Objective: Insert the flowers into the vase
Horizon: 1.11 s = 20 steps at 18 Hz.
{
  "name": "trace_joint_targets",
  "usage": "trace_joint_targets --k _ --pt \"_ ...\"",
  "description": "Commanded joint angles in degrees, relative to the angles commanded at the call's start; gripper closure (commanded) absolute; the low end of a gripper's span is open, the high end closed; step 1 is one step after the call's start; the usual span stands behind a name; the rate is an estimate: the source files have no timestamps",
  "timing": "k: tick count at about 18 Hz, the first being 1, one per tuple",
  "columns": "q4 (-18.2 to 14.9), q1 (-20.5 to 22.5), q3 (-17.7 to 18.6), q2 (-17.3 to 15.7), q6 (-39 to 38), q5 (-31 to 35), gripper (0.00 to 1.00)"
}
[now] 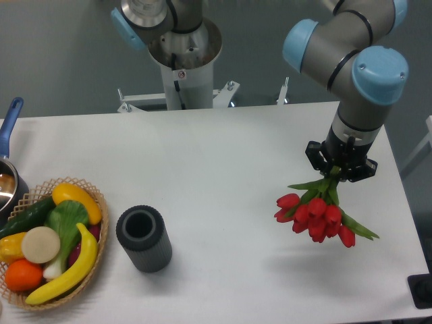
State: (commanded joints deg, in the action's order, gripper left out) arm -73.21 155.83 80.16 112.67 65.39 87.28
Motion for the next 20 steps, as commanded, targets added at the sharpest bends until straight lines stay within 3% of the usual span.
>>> trace_joint_targets --k 8,14,16,20 --pt "0.26 -0.09 -2.1 0.0 -1.75 -1.66 0.95" --pt "0.7 -1.05 -2.72 -1.93 -2.55 -16.67 0.98" --pt "4.02 -1.41 -2.11 -2.72 -6.13 -23.43 0.98" --pt "16.94 -4.04 1.58 -3.16 -14.4 -35.57 0.98"
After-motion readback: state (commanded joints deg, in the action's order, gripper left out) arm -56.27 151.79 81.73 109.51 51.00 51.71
